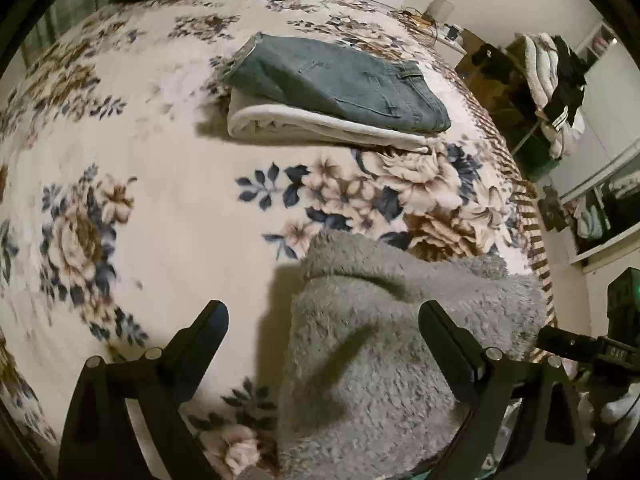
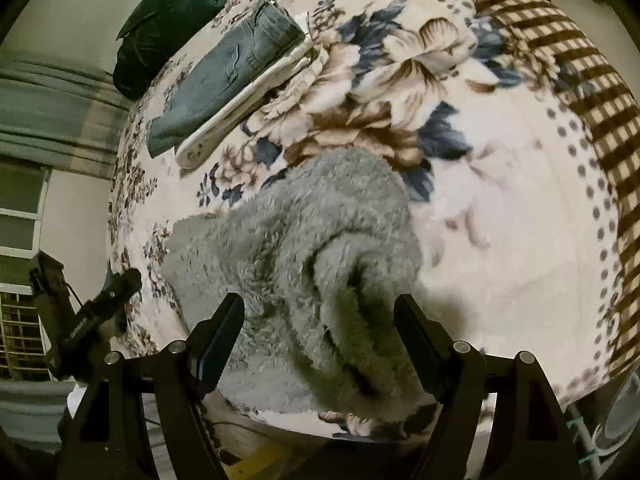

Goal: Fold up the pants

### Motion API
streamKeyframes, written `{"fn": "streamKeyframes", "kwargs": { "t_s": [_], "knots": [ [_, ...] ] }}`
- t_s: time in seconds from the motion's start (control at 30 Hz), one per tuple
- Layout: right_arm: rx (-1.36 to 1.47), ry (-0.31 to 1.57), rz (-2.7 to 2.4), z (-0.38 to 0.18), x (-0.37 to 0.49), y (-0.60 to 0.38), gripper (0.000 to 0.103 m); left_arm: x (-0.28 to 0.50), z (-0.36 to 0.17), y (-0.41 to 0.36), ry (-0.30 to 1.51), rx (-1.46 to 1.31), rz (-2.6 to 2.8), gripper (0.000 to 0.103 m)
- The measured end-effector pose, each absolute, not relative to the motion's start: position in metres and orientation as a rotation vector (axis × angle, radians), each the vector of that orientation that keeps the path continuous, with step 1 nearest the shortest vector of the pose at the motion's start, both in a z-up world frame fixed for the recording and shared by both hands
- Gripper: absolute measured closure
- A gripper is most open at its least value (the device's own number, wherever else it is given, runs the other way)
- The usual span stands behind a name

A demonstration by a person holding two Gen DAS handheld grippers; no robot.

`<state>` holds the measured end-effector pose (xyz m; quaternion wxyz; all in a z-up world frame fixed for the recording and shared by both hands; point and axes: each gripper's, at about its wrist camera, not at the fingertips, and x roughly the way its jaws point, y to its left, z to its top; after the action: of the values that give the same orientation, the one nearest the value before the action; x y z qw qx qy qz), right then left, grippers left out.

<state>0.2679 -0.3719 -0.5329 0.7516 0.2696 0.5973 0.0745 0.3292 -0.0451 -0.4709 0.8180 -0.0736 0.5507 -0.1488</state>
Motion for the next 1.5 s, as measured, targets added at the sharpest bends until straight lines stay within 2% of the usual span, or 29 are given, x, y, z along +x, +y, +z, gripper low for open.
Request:
{"fn": "streamKeyframes", "kwargs": {
  "t_s": [0.03,0.07,0.1,0.27,0.33,0.43,0.57,0.63,0.7,0.73,0.87,0.97,1.0,1.03,1.07,1.23,1.33,1.5],
  "knots": [
    [0.56,1.299,0.145,-0.537,0.273,-0.366,0.029,0.333,-0.473,-0.046,1.171,-0.15,-0.32,0.006],
    [0.531,1.288,0.117,-0.54,0.275,-0.363,0.064,0.335,-0.475,-0.046,1.17,-0.141,-0.313,0.006],
    [0.524,1.286,0.092,-0.541,0.274,-0.364,0.084,0.338,-0.478,-0.045,1.174,-0.135,-0.309,0.006],
    [0.61,1.16,-0.051,-0.506,0.252,-0.401,0.096,0.342,-0.484,-0.039,1.196,-0.167,-0.344,0.006],
    [0.637,1.142,-0.119,-0.497,0.244,-0.423,0.097,0.341,-0.484,-0.043,1.197,-0.168,-0.357,0.006],
    [0.592,1.217,-0.189,-0.514,0.249,-0.439,0.097,0.341,-0.491,-0.056,1.215,-0.128,-0.378,0.006],
    [0.546,1.527,-0.163,-0.577,0.268,-0.439,0.097,0.344,-0.498,-0.067,1.23,-0.123,-0.382,0.006],
    [0.545,1.517,-0.149,-0.569,0.27,-0.438,0.095,0.348,-0.497,-0.071,1.237,-0.11,-0.376,0.006],
    [0.55,1.455,-0.147,-0.546,0.269,-0.438,0.07,0.352,-0.488,-0.074,1.222,-0.102,-0.398,0.006],
    [0.562,1.419,-0.156,-0.531,0.268,-0.439,0.047,0.355,-0.484,-0.076,1.213,-0.082,-0.402,0.006],
    [0.71,1.299,-0.032,-0.491,0.275,-0.43,0.035,0.372,-0.478,-0.1,1.212,0.059,-0.489,0.006],
    [0.697,1.326,0.079,-0.491,0.299,-0.403,0.035,0.389,-0.503,-0.117,1.273,0.114,-0.534,0.006],
    [0.658,1.34,0.105,-0.493,0.31,-0.39,0.035,0.395,-0.512,-0.121,1.283,0.101,-0.548,0.008],
    [0.583,1.37,0.157,-0.497,0.325,-0.373,0.035,0.401,-0.521,-0.124,1.293,0.088,-0.551,0.017],
    [0.52,1.406,0.201,-0.505,0.336,-0.361,0.035,0.405,-0.53,-0.128,1.304,0.097,-0.538,0.019],
    [0.144,1.589,0.24,-0.541,0.346,-0.322,0.035,0.436,-0.562,-0.124,1.355,0.057,-0.415,0.019],
    [-0.028,1.669,0.265,-0.551,0.321,-0.317,0.035,0.444,-0.55,-0.097,1.351,-0.116,-0.385,0.019],
    [0.029,1.595,0.284,-0.516,0.317,-0.323,0.035,0.404,-0.508,-0.045,1.272,-0.262,-0.331,0.019]
  ]
}}
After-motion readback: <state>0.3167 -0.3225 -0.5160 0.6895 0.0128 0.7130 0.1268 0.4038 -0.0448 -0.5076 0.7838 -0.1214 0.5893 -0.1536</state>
